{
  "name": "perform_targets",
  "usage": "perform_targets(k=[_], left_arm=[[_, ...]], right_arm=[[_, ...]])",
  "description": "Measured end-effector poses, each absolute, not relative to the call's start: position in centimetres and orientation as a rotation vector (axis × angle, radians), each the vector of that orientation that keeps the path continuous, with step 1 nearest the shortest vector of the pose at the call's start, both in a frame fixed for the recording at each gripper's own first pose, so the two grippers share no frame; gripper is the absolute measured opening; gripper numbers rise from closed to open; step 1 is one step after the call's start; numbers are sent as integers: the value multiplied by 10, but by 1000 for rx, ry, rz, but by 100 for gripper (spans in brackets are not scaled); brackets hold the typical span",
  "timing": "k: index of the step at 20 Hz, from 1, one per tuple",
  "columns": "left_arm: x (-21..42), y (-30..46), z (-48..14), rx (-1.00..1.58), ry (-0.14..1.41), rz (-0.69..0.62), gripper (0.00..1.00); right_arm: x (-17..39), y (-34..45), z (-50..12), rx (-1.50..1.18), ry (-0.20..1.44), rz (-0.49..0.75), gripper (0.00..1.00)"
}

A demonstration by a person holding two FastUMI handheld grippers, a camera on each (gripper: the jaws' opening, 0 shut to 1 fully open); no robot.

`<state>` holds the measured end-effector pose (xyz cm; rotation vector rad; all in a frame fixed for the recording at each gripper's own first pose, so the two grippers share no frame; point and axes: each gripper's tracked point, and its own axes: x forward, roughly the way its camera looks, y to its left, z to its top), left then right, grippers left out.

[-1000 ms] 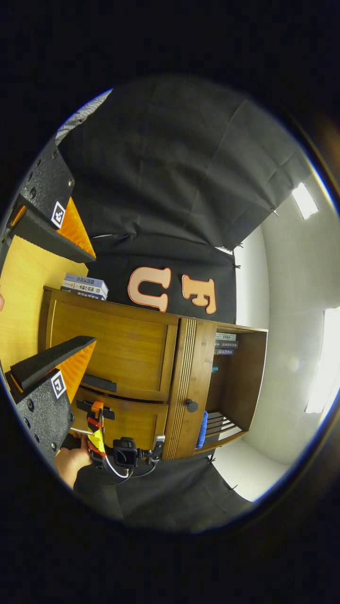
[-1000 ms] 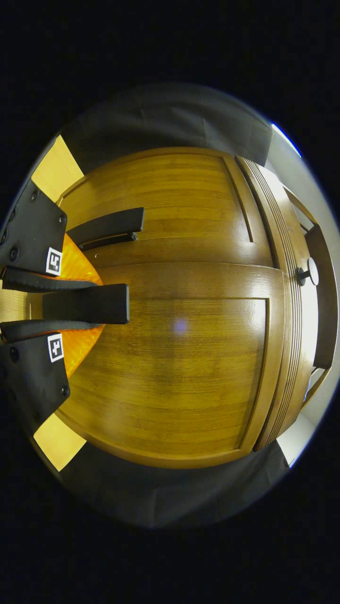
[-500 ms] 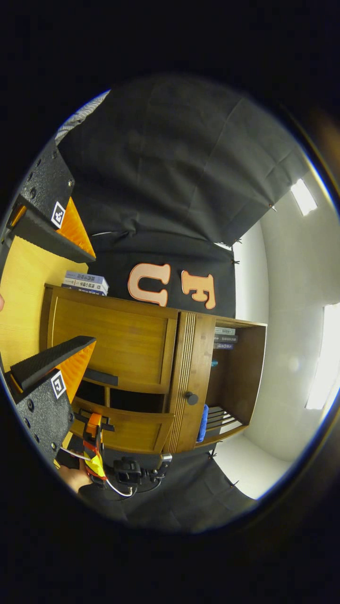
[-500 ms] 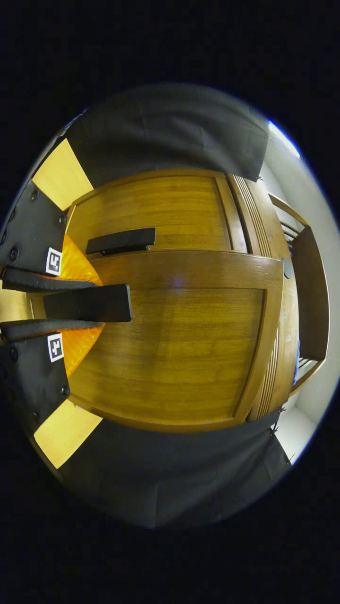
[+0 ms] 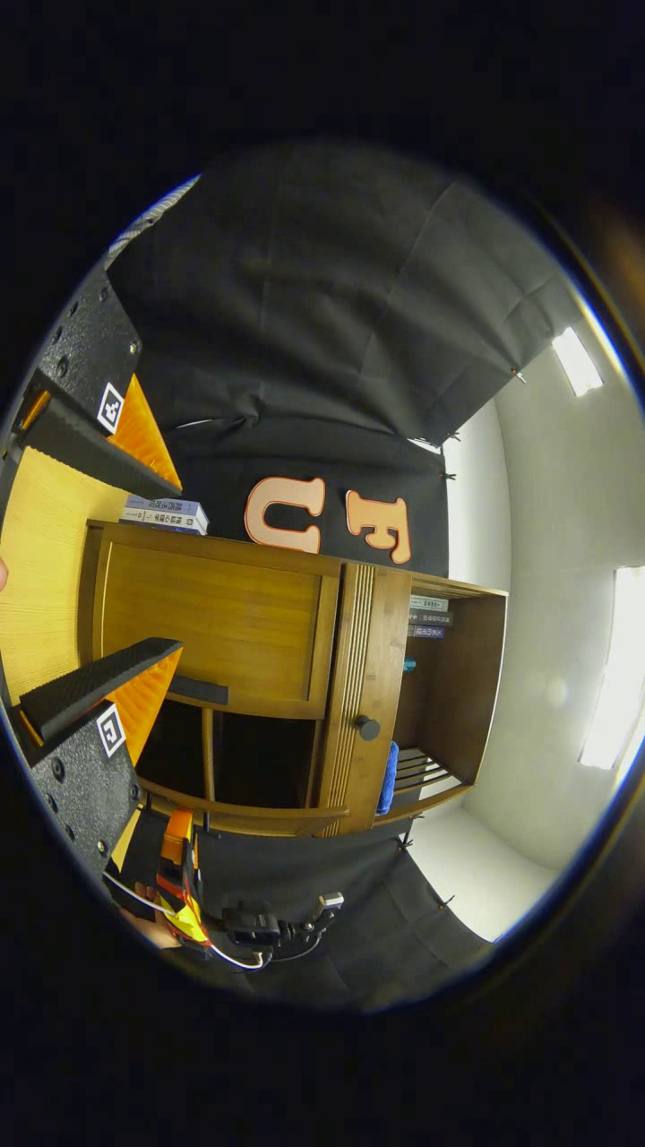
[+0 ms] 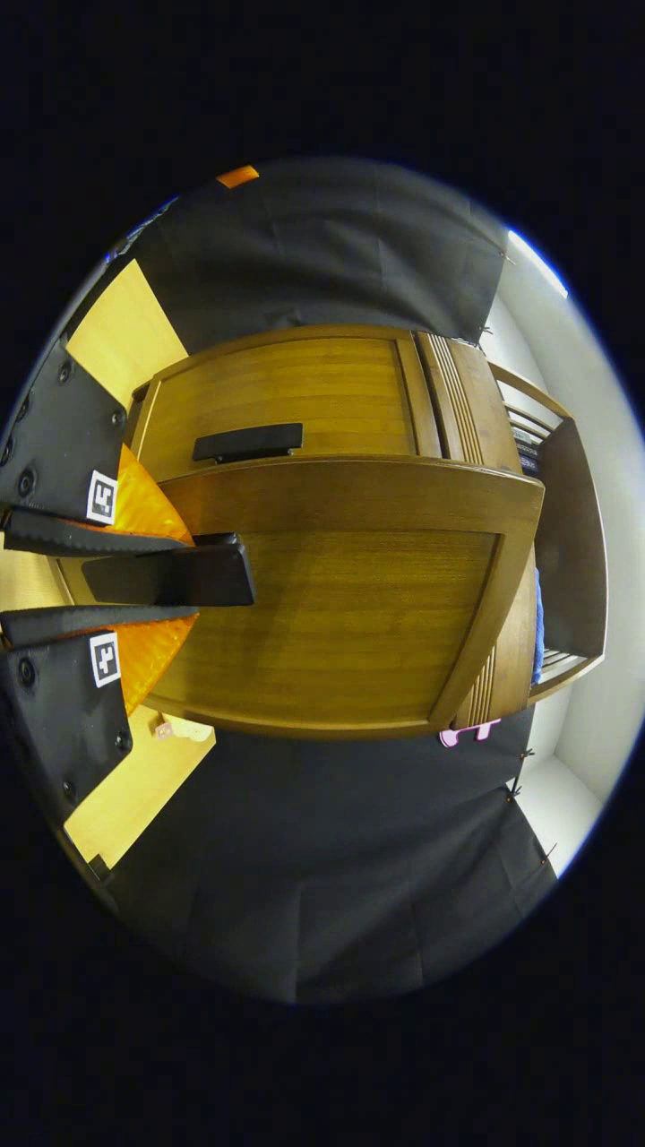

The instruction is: Open the right door of the double-door shoe cabinet with the right hand, and open the left door with the left hand.

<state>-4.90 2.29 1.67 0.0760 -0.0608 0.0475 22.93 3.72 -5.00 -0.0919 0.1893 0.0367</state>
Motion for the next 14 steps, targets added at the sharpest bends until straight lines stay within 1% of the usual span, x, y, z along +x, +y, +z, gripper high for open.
perform_targets(k=[1,2,3,4,5,6,7,8,9,10,12,13,14], left_arm=[[-48,20,17,77,-61,41,94],[-47,18,15,76,-58,34,94],[-46,16,13,74,-54,28,94],[-44,14,11,73,-50,22,93],[-44,12,10,76,-46,15,93],[-44,10,9,83,-45,10,92],[-43,10,11,88,-47,7,91],[-42,8,11,87,-49,1,94],[-43,7,11,85,-51,-5,91],[-43,6,11,84,-52,-8,91],[-42,6,10,85,-54,-8,91],[-42,8,9,84,-53,-6,91],[-42,8,10,82,-53,-6,91]], right_arm=[[223,31,-49,-88,185,35,31],[215,25,-50,-84,181,30,35],[212,21,-49,-86,177,22,35],[209,17,-48,-90,174,11,30],[206,12,-47,-95,173,1,30],[203,7,-46,-99,175,-7,34],[201,4,-47,-100,179,-12,30],[198,1,-48,-96,182,-16,34],[197,0,-48,-94,184,-19,34],[198,0,-47,-96,184,-25,30],[197,-4,-46,-111,185,-46,30],[197,-6,-45,-122,184,-54,34],[197,-8,-45,-129,181,-63,34]])
